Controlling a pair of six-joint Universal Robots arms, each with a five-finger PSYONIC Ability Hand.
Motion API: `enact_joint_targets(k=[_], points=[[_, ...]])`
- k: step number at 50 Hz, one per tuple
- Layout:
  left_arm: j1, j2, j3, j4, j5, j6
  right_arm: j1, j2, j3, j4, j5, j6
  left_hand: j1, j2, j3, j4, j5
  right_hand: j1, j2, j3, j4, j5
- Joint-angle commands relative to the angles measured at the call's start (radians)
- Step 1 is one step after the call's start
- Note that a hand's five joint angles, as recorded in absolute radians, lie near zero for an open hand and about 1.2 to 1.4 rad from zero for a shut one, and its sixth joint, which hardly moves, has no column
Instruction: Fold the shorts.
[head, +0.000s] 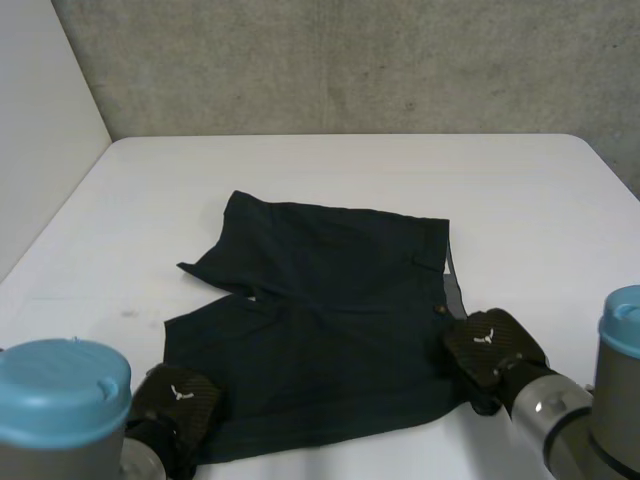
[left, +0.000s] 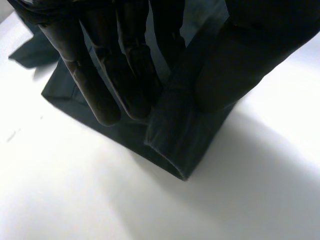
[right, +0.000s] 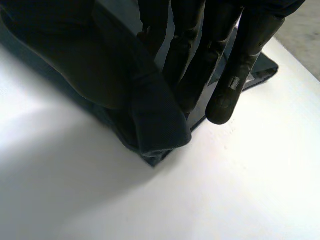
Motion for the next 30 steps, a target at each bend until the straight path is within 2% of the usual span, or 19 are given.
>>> enact_joint_targets(k=[1,6,11,16,21,23,27,30], points=[[-0.12,0.134,-0.025,-0.146,-0.001,0.176,-0.01,-0.181,0.021,0.301,0.0,-0.367,0.244,0.207,0.21,0.201,0.25,0.402,0.222,0.191,0.203,0.227],[-0.12,0.165,-0.01,-0.189,-0.001,0.262,-0.045,-0.228,0.038,0.482,-0.003,-0.515,0.244,0.207,0.21,0.201,0.25,0.402,0.222,0.191,0.203,0.227],[-0.074,0.141,0.08,-0.148,0.0,0.3,-0.058,-0.227,-0.023,0.452,-0.051,-0.498,0.244,0.207,0.21,0.201,0.25,0.402,0.222,0.191,0.203,0.227],[0.018,-0.029,0.25,0.045,0.0,0.305,-0.058,-0.127,-0.133,0.342,-0.056,-0.345,0.244,0.207,0.21,0.201,0.25,0.402,0.222,0.191,0.203,0.227],[0.053,-0.169,0.396,0.272,0.003,0.31,-0.045,0.005,-0.267,0.269,-0.007,-0.24,0.244,0.207,0.21,0.201,0.25,0.402,0.222,0.191,0.203,0.227],[0.055,-0.247,0.468,0.393,0.008,0.331,-0.045,0.058,-0.319,0.222,0.046,-0.233,0.244,0.207,0.21,0.201,0.25,0.402,0.222,0.191,0.203,0.227],[0.066,-0.405,0.599,0.548,0.045,0.415,-0.035,0.14,-0.415,0.073,0.138,-0.239,0.244,0.207,0.21,0.201,0.25,0.402,0.222,0.191,0.203,0.227],[0.078,-0.494,0.679,0.598,0.072,0.46,-0.033,0.218,-0.483,-0.042,0.182,-0.251,0.244,0.207,0.21,0.201,0.25,0.402,0.222,0.191,0.203,0.227]])
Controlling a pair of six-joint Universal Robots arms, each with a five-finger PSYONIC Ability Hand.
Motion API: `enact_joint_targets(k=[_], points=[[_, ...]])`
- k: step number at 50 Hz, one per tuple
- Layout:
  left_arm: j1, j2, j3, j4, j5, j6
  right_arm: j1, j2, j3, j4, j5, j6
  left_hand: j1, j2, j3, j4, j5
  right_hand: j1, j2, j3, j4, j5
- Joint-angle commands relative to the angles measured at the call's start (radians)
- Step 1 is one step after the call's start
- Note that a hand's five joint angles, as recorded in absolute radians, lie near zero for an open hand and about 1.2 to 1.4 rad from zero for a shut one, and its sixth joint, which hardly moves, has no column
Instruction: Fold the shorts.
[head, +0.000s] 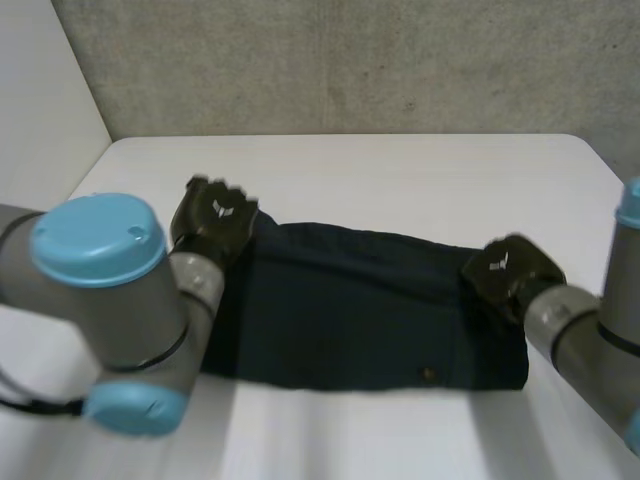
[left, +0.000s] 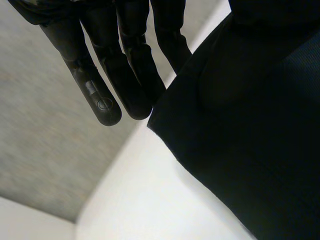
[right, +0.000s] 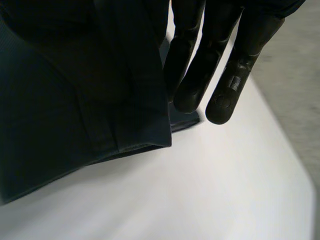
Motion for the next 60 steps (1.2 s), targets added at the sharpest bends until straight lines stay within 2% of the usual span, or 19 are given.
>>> enact_joint_targets(k=[1,8,12,14,15,16,17,20,22,28,29,33,37,44,49,52,55,57,60], points=[[0.027,-0.285,0.244,0.201,0.071,0.128,0.01,0.174,-0.163,-0.253,0.131,-0.025,0.244,0.204,0.208,0.198,0.25,0.403,0.221,0.191,0.203,0.227],[0.046,-0.462,0.378,0.22,0.117,0.125,0.013,0.401,-0.304,-0.394,0.137,-0.125,0.244,0.204,0.208,0.198,0.25,0.403,0.221,0.191,0.203,0.227],[0.054,-0.531,0.442,0.291,0.115,0.124,0.013,0.498,-0.376,-0.483,0.134,-0.149,0.244,0.204,0.208,0.198,0.25,0.403,0.221,0.191,0.203,0.227],[0.054,-0.54,0.448,0.327,0.112,0.116,0.013,0.529,-0.398,-0.514,0.132,-0.137,0.233,0.193,0.197,0.186,0.239,0.002,-0.18,-0.211,-0.199,-0.175],[0.054,-0.541,0.447,0.344,0.112,0.111,0.011,0.547,-0.41,-0.529,0.135,-0.134,0.012,-0.028,-0.024,-0.035,0.018,-0.533,-0.715,-0.745,-0.733,-0.709],[0.052,-0.542,0.441,0.364,0.111,0.096,0.011,0.552,-0.412,-0.535,0.135,-0.132,-0.572,-0.611,-0.608,-0.618,-0.566,-0.689,-0.871,-0.902,-0.89,-0.865],[0.051,-0.54,0.436,0.371,0.108,0.088,0.011,0.552,-0.413,-0.535,0.132,-0.129,-0.775,-0.815,-0.811,-0.822,-0.769,-0.819,-1.0,-1.031,-1.019,-0.995],[0.041,-0.525,0.393,0.379,0.111,0.052,0.008,0.524,-0.396,-0.531,0.137,-0.097,-0.978,-1.017,-1.014,-1.024,-0.972,-0.819,-1.0,-1.031,-1.019,-0.995],[0.04,-0.488,0.36,0.379,0.114,0.032,0.008,0.486,-0.369,-0.528,0.139,-0.065,-0.978,-1.017,-1.014,-1.024,-0.972,-0.819,-1.0,-1.031,-1.019,-0.995],[0.046,-0.256,0.174,0.371,0.114,-0.051,0.003,0.222,-0.208,-0.437,0.103,0.096,-0.978,-1.017,-1.014,-1.024,-0.972,-0.819,-1.0,-1.031,-1.019,-0.995],[0.046,-0.174,0.104,0.355,0.114,-0.091,0.002,0.176,-0.173,-0.37,0.073,0.129,-0.978,-1.017,-1.014,-1.024,-0.972,-0.819,-1.0,-1.031,-1.019,-0.995],[0.043,-0.062,-0.001,0.28,0.114,-0.178,-0.004,0.112,-0.067,-0.165,-0.007,0.264,-0.974,-1.014,-1.01,-1.02,-0.968,-0.812,-0.994,-1.024,-1.012,-0.988],[0.04,0.029,-0.088,0.136,0.117,-0.304,-0.027,0.095,0.004,-0.109,-0.038,0.392,-0.974,-1.014,-1.01,-1.02,-0.968,-0.709,-0.891,-0.921,-0.909,-0.885],[0.037,0.069,-0.142,-0.052,0.123,-0.508,-0.081,0.098,0.143,-0.256,-0.099,0.429,-0.974,-1.014,-1.01,-1.02,-0.968,-0.597,-0.779,-0.81,-0.797,-0.773],[0.044,0.066,-0.159,-0.057,0.12,-0.536,-0.099,0.124,0.183,-0.415,-0.09,0.429,-0.971,-1.011,-1.007,-1.017,-0.965,-0.471,-0.653,-0.684,-0.671,-0.647],[0.051,0.063,-0.153,-0.052,0.118,-0.536,-0.104,0.147,0.18,-0.439,-0.09,0.429,-0.968,-1.008,-1.004,-1.015,-0.962,-0.427,-0.609,-0.639,-0.627,-0.603],[0.06,0.061,-0.153,-0.05,0.118,-0.536,-0.11,0.194,0.164,-0.439,-0.09,0.424,-0.965,-1.005,-1.001,-1.012,-0.959,-0.102,-0.284,-0.315,-0.303,-0.278],[0.064,0.06,-0.154,-0.05,0.118,-0.536,-0.122,0.208,0.157,-0.442,-0.089,0.415,-0.962,-1.002,-0.998,-1.009,-0.956,0.4,0.218,0.188,0.2,0.224],[0.066,0.06,-0.161,-0.052,0.117,-0.536,-0.151,0.193,0.157,-0.436,-0.09,0.401,-0.962,-1.002,-0.998,-1.009,-0.956,0.403,0.221,0.191,0.203,0.227]])
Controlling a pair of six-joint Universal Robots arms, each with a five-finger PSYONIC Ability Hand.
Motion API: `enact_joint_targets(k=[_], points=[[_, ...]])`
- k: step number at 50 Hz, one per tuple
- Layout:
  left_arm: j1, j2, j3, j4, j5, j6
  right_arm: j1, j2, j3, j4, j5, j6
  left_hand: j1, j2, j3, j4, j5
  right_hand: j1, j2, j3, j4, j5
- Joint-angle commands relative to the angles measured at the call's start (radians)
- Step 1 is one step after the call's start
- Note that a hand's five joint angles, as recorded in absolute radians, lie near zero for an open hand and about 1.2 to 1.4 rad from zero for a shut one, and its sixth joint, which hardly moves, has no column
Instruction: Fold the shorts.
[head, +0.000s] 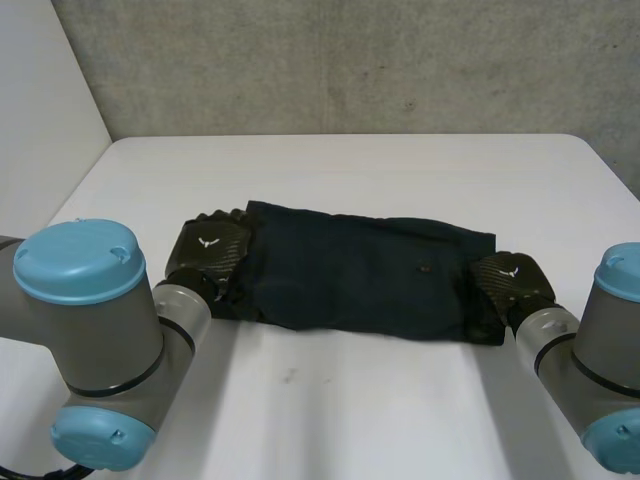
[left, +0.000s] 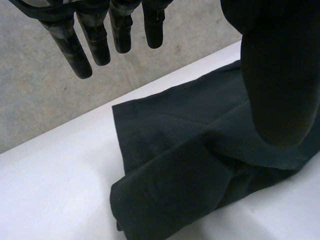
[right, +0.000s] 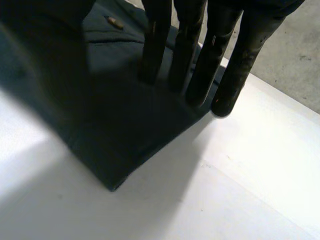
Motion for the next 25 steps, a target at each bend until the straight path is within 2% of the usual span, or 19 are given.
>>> enact_joint_targets(k=[1,7,12,16,18,22,25], points=[[0.01,-0.003,-0.005,0.007,-0.002,0.008,-0.049,0.018,-0.018,0.009,0.001,-0.031,-0.003,-0.012,-0.024,-0.015,-0.031,0.605,0.472,0.499,0.499,0.541],[0.011,0.026,-0.019,0.005,-0.003,0.008,-0.1,-0.067,-0.021,0.077,0.001,-0.126,-0.003,-0.012,-0.024,-0.015,-0.031,0.605,0.472,0.499,0.499,0.541],[0.014,0.057,-0.02,0.005,-0.003,0.008,-0.156,-0.097,-0.036,0.167,-0.016,-0.318,-0.003,-0.012,-0.024,-0.015,-0.031,0.605,0.472,0.499,0.499,0.541],[0.026,0.07,-0.019,0.005,-0.003,0.006,-0.149,-0.097,-0.089,0.172,-0.01,-0.427,-0.003,-0.012,-0.024,-0.015,-0.031,0.605,0.472,0.499,0.499,0.541],[0.034,0.072,-0.02,0.005,-0.003,0.006,-0.13,-0.099,-0.116,0.172,-0.009,-0.458,-0.003,-0.012,-0.024,-0.015,-0.031,0.605,0.472,0.499,0.499,0.541],[0.039,0.072,-0.02,0.005,-0.005,0.006,-0.017,-0.099,-0.208,0.168,-0.019,-0.502,-0.003,-0.012,-0.024,-0.015,-0.031,0.605,0.472,0.499,0.499,0.541],[0.042,0.074,-0.023,0.005,-0.006,0.006,0.075,-0.081,-0.292,0.158,-0.061,-0.507,-0.003,-0.012,-0.024,-0.015,-0.031,0.605,0.472,0.499,0.499,0.541]])
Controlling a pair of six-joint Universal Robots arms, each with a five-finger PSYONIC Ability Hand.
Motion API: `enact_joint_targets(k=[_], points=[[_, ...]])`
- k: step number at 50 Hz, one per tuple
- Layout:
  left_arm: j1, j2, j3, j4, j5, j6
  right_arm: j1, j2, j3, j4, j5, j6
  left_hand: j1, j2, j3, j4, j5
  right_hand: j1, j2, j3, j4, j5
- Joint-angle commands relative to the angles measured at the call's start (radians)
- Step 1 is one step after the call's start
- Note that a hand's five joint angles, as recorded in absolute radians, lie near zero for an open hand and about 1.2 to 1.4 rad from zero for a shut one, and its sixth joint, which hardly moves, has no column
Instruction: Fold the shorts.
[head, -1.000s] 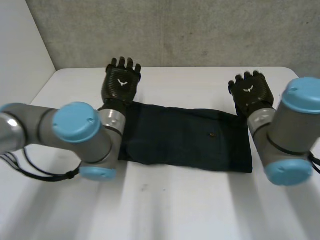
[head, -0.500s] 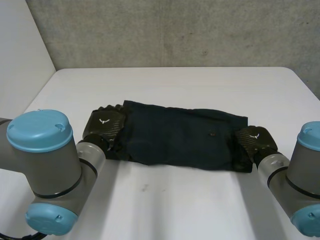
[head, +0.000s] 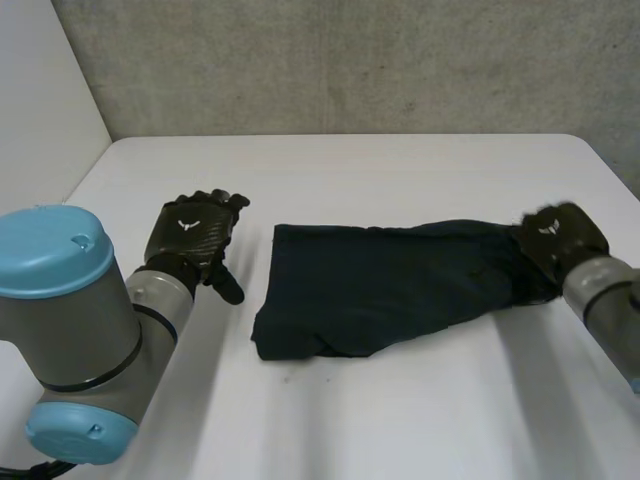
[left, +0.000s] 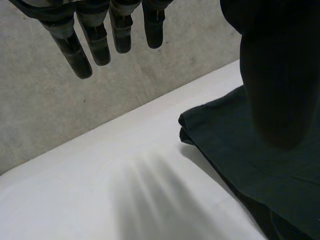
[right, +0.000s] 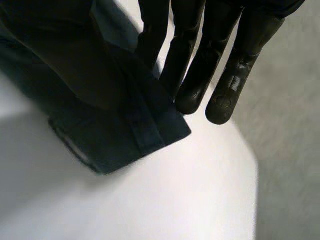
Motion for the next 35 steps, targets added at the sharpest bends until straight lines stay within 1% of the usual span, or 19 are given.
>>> enact_joint_targets(k=[1,2,4,6,9,10,14,16,17,18,20,22,25,26,29,30,32,33,35], points=[[0.012,0.002,-0.004,0.002,-0.002,0.0,0.21,0.031,-0.194,-0.023,-0.067,-0.06,-0.003,-0.012,-0.024,-0.015,-0.031,0.446,0.224,0.217,0.204,0.253],[0.012,0.003,-0.004,0.002,-0.002,0.0,0.254,0.065,-0.235,-0.035,-0.123,-0.063,-0.005,-0.015,-0.027,-0.018,-0.034,0.446,0.224,0.217,0.204,0.253],[0.021,0.007,-0.004,0.002,-0.002,0.0,0.299,0.097,-0.269,-0.046,-0.173,-0.068,-0.003,-0.012,-0.024,-0.015,-0.031,0.446,0.224,0.217,0.204,0.253],[0.029,0.011,-0.006,0.002,-0.002,0.0,0.395,0.158,-0.324,-0.046,-0.248,-0.082,-0.005,-0.015,-0.027,-0.018,-0.034,0.446,0.224,0.217,0.204,0.253],[0.046,0.017,-0.007,0.002,-0.002,-0.002,0.481,0.226,-0.373,-0.037,-0.3,-0.097,-0.005,-0.015,-0.027,-0.018,-0.034,0.446,0.224,0.217,0.204,0.253],[0.047,0.017,-0.006,0.002,-0.002,-0.003,0.521,0.279,-0.398,-0.028,-0.325,-0.105,-0.005,-0.015,-0.027,-0.018,-0.034,0.446,0.224,0.217,0.204,0.253],[0.055,0.028,-0.007,0.002,-0.002,-0.003,0.563,0.373,-0.436,0.011,-0.346,-0.114,-0.005,-0.015,-0.027,-0.018,-0.034,0.446,0.224,0.217,0.204,0.253],[0.061,0.031,-0.009,0.002,-0.002,-0.005,0.567,0.39,-0.45,0.023,-0.349,-0.116,-0.005,-0.015,-0.027,-0.018,-0.034,0.446,0.224,0.217,0.204,0.253],[0.064,0.033,-0.01,0.002,-0.002,-0.005,0.567,0.393,-0.458,0.028,-0.345,-0.117,-0.005,-0.015,-0.027,-0.018,-0.034,0.446,0.224,0.217,0.204,0.253],[0.067,0.034,-0.012,0.0,-0.002,-0.005,0.569,0.393,-0.475,0.031,-0.333,-0.111,-0.005,-0.015,-0.027,-0.018,-0.034,0.359,0.138,0.131,0.118,0.167],[0.074,0.042,-0.012,0.002,-0.001,-0.005,0.569,0.383,-0.481,0.032,-0.333,-0.091,-0.005,-0.015,-0.027,-0.018,-0.034,-0.158,-0.38,-0.387,-0.4,-0.351],[0.074,0.043,-0.006,0.005,-0.001,-0.003,0.57,0.351,-0.481,0.031,-0.316,-0.045,-0.008,-0.018,-0.03,-0.021,-0.037,-0.579,-0.8,-0.807,-0.82,-0.771],[0.075,0.045,0.016,0.005,0.002,-0.002,0.567,0.294,-0.476,0.031,-0.282,0.05,-0.008,-0.018,-0.03,-0.021,-0.037,-0.756,-0.978,-0.985,-0.998,-0.949],[0.074,0.045,0.023,0.005,0.002,-0.002,0.564,0.253,-0.47,0.031,-0.265,0.138,-0.008,-0.018,-0.03,-0.021,-0.037,-0.776,-0.998,-1.005,-1.017,-0.968],[0.069,0.046,0.066,0.005,0.005,-0.002,0.561,0.191,-0.462,0.031,-0.233,0.275,-0.005,-0.015,-0.027,-0.018,-0.034,-0.776,-0.998,-1.005,-1.017,-0.968],[0.069,0.046,0.077,0.005,0.007,-0.002,0.557,0.144,-0.462,0.037,-0.203,0.367,-0.005,-0.015,-0.027,-0.018,-0.034,-0.776,-0.998,-1.005,-1.017,-0.968],[0.064,0.046,0.109,0.005,0.007,0.0,0.552,0.116,-0.467,0.046,-0.163,0.453,-0.005,-0.015,-0.027,-0.018,-0.034,-0.776,-0.998,-1.005,-1.017,-0.968],[0.063,0.045,0.121,0.005,0.008,0.0,0.535,0.094,-0.469,0.074,-0.111,0.514,-0.003,-0.012,-0.024,-0.015,-0.031,-0.776,-0.998,-1.005,-1.017,-0.968],[0.051,0.039,0.161,0.002,0.011,0.0,0.512,0.09,-0.473,0.112,-0.054,0.556,0.006,-0.003,-0.015,-0.007,-0.022,-0.776,-0.998,-1.005,-1.017,-0.968]])
